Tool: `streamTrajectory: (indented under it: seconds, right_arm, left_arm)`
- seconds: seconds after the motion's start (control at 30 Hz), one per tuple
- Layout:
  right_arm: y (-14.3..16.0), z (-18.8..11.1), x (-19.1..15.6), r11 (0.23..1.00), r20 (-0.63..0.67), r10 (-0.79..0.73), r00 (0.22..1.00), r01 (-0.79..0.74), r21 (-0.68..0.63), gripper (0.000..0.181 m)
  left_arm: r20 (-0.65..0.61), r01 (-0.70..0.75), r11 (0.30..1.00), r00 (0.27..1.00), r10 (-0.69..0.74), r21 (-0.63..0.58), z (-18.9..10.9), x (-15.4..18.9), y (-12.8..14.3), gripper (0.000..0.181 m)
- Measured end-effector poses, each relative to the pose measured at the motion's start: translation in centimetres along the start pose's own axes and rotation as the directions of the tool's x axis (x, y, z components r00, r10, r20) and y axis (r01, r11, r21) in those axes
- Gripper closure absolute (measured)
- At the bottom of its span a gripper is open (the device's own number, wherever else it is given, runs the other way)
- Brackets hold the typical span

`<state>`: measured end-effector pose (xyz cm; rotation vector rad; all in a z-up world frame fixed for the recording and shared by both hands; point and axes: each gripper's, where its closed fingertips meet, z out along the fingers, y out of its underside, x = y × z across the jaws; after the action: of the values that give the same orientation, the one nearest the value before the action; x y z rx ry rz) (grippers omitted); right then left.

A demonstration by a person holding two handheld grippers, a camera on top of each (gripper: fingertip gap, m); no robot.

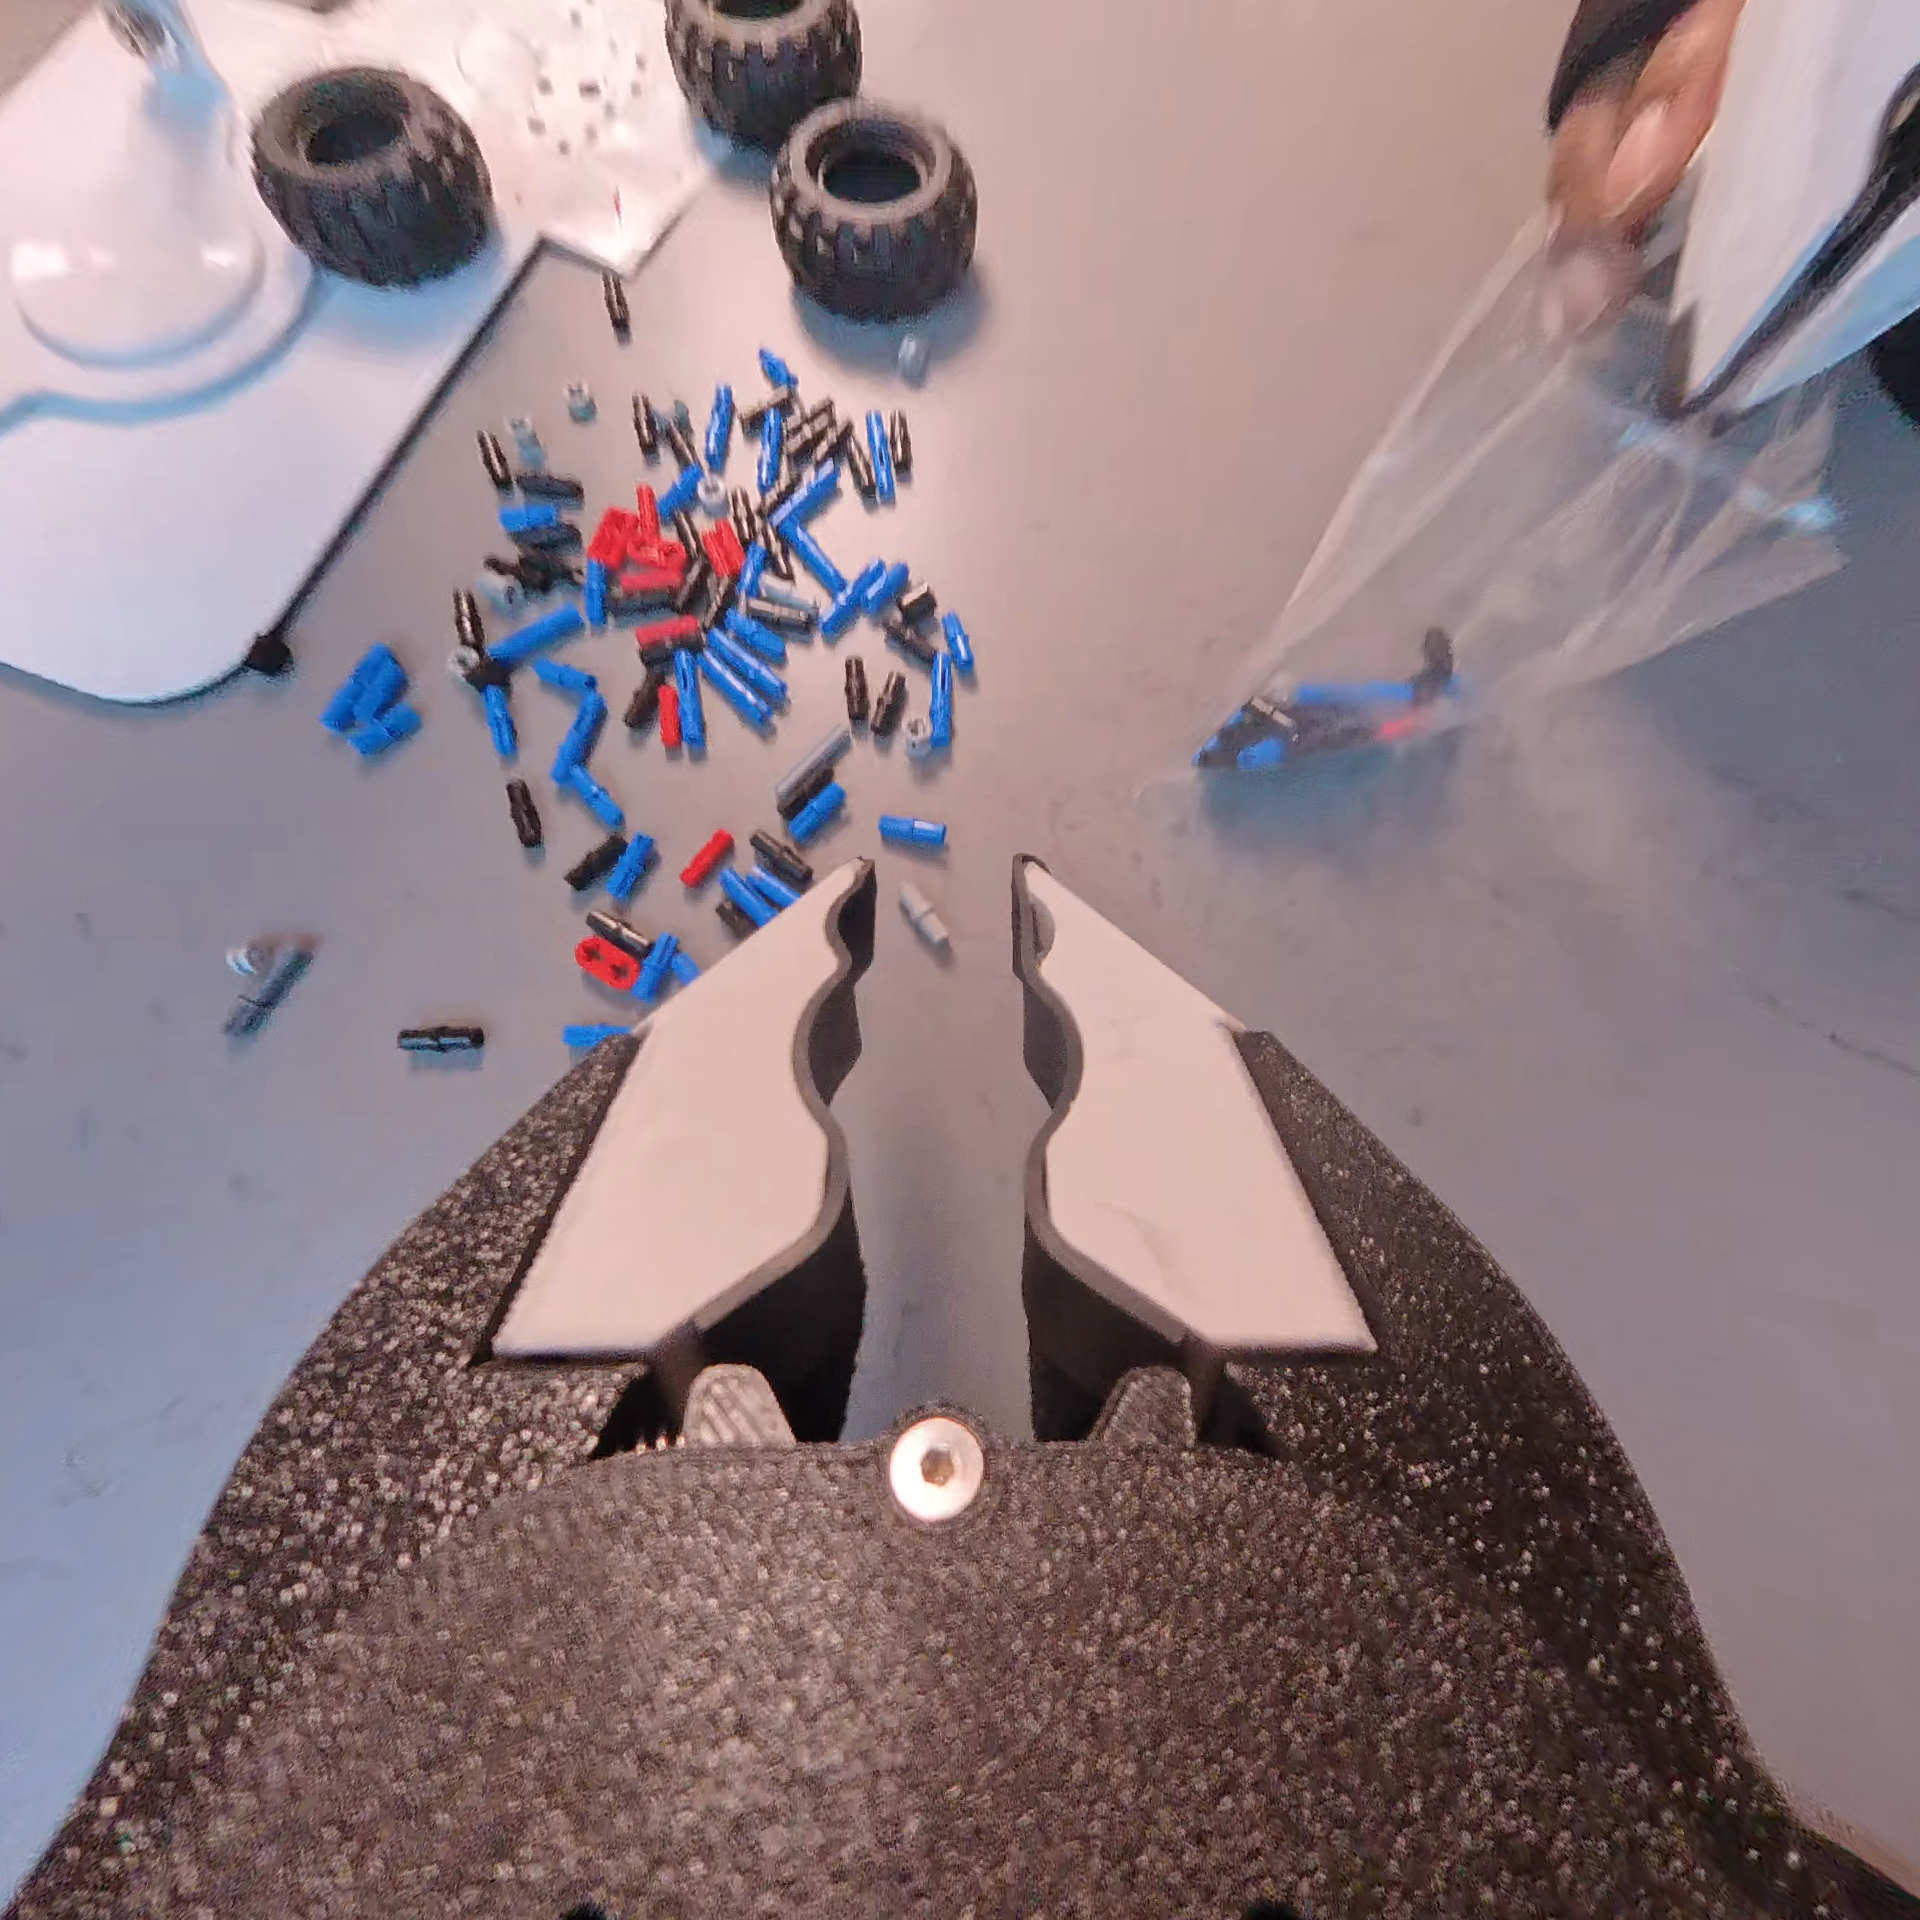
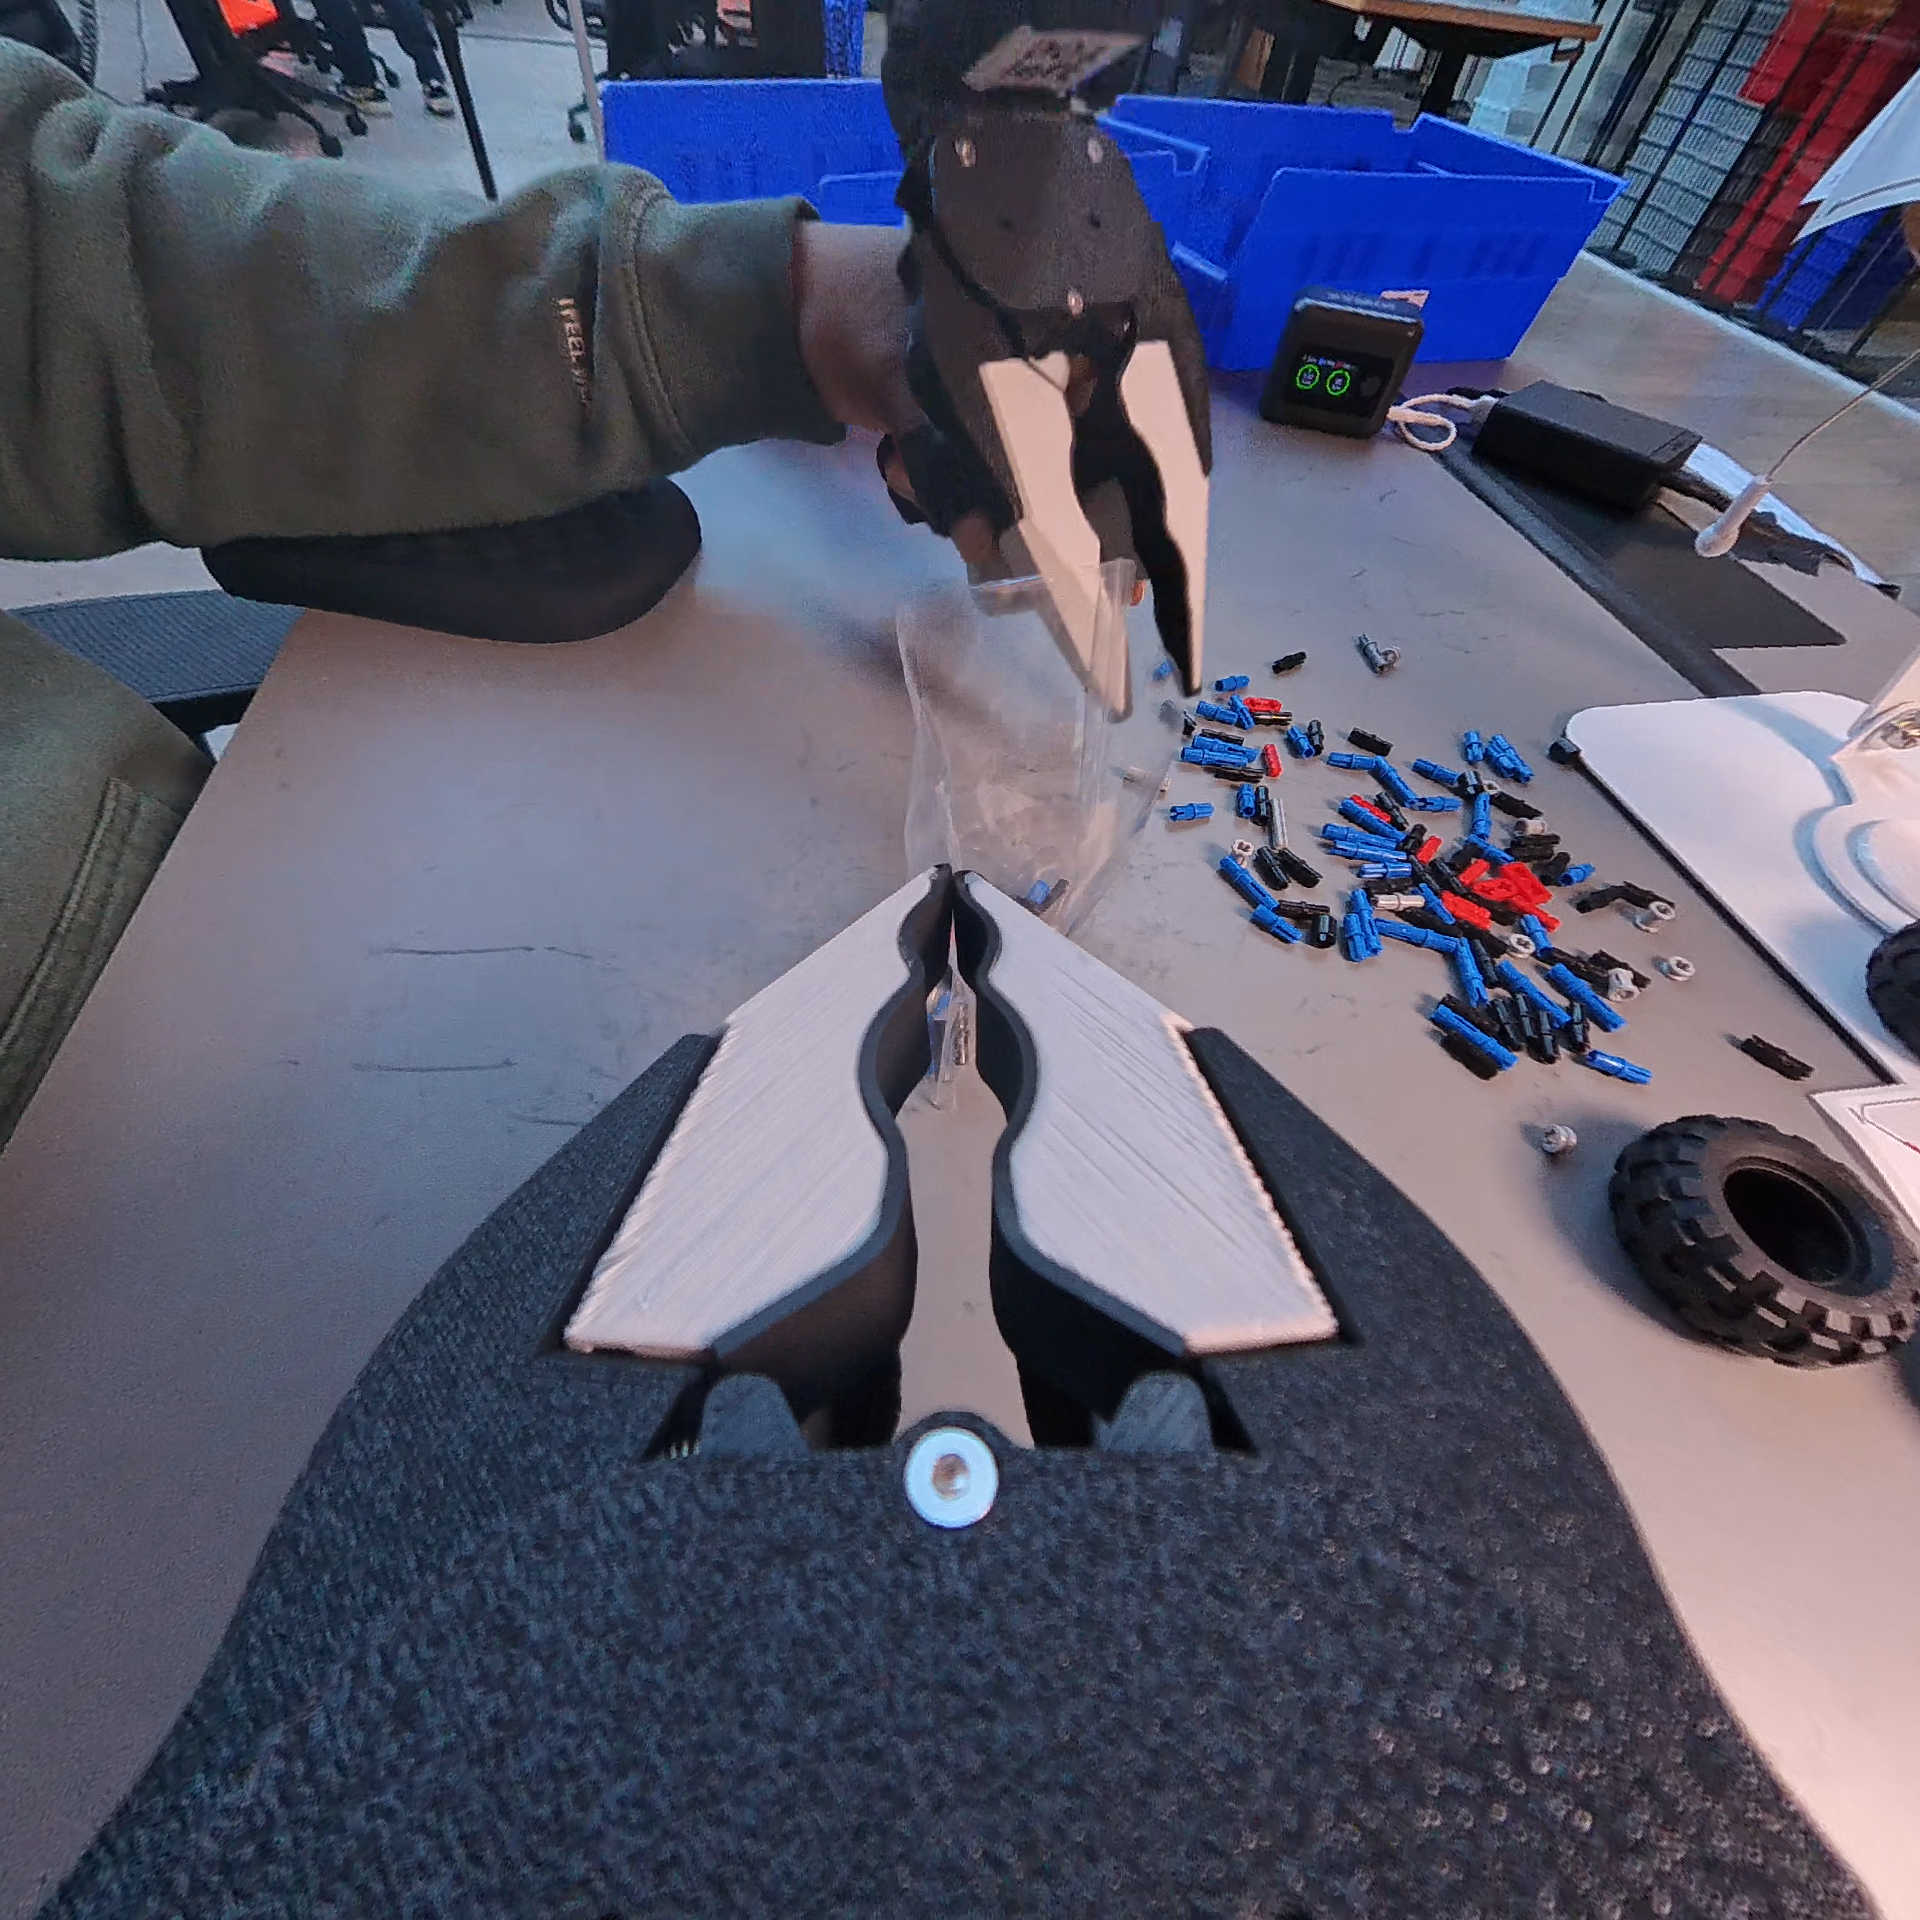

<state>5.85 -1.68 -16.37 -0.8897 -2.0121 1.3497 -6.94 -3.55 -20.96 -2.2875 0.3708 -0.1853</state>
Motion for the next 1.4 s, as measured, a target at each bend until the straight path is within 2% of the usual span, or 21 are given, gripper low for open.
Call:
streamTrajectory:
  seconds: [0.23,0.4,0.47,0.57,0.6,0.67,0.77,0.83,0.9,1.03,1.13,1.3,1.4]
  right_arm:
    - [0.1,-0.2,0.2,1.000,-0.006,0.002,1.000,-0.002,0.002,0.181]
    - [0.1,-0.2,0.2,1.000,-0.006,-0.001,1.000,0.001,0.001,0.181]
    - [0.1,-0.2,0.2,1.000,-0.009,-0.003,1.000,0.003,-0.001,0.181]
    - [0.0,0.0,0.3,1.000,-0.012,-0.002,1.000,0.002,-0.001,0.181]
    - [0.0,0.1,0.3,1.000,-0.011,0.000,1.000,0.000,-0.002,0.181]
    - [0.0,0.3,0.3,1.000,-0.010,0.000,1.000,0.000,-0.005,0.181]
    - [0.0,0.4,0.2,1.000,-0.013,-0.003,1.000,0.002,-0.006,0.181]
    - [0.0,0.3,0.3,1.000,-0.018,-0.001,1.000,0.001,-0.004,0.181]
    - [0.0,0.3,0.4,1.000,-0.021,0.003,1.000,-0.003,-0.003,0.181]
    - [0.0,0.4,0.4,1.000,-0.015,0.004,1.000,-0.004,-0.002,0.181]
    - [0.1,0.3,0.4,1.000,-0.013,0.007,1.000,-0.007,-0.001,0.181]
    - [0.1,0.1,0.4,1.000,-0.017,0.007,1.000,-0.007,0.001,0.181]
    - [0.1,0.0,0.4,1.000,-0.016,0.006,1.000,-0.006,0.002,0.181]
  left_arm:
    - [0.056,-0.043,0.989,0.997,0.051,-0.138,2.1,-0.6,2.2,0.166]
    - [0.051,-0.051,0.990,0.997,0.058,-0.128,2.3,-0.5,2.0,0.176]
    - [0.042,-0.043,0.998,0.998,0.045,-0.041,1.8,-0.1,0.2,0.176]
    - [-0.089,-0.066,0.970,0.992,0.089,0.234,-1.4,4.0,-6.6,0.177]
    - [-0.118,-0.085,0.957,0.986,0.122,0.276,-2.3,5.5,-8.2,0.177]
    - [-0.143,-0.138,0.945,0.972,0.186,0.295,-2.6,7.7,-9.7,0.176]
    - [-0.132,-0.155,0.943,0.971,0.201,0.293,-2.0,8.2,-9.8,0.166]
    - [-0.127,-0.111,0.944,0.979,0.157,0.312,-2.3,6.9,-9.6,0.159]
    - [-0.056,-0.056,0.949,0.995,0.077,0.310,-2.7,3.6,-8.5,0.161]
    - [0.128,0.058,0.994,0.989,-0.069,0.089,-1.4,-3.9,-1.5,0.157]
    - [0.127,0.090,0.996,0.988,-0.087,-0.018,0.0,-4.8,1.8,0.154]
    - [0.124,0.046,0.991,0.992,-0.031,-0.125,0.9,-4.3,3.0,0.158]
    - [0.116,0.044,0.990,0.993,-0.028,-0.136,0.9,-4.1,3.3,0.161]
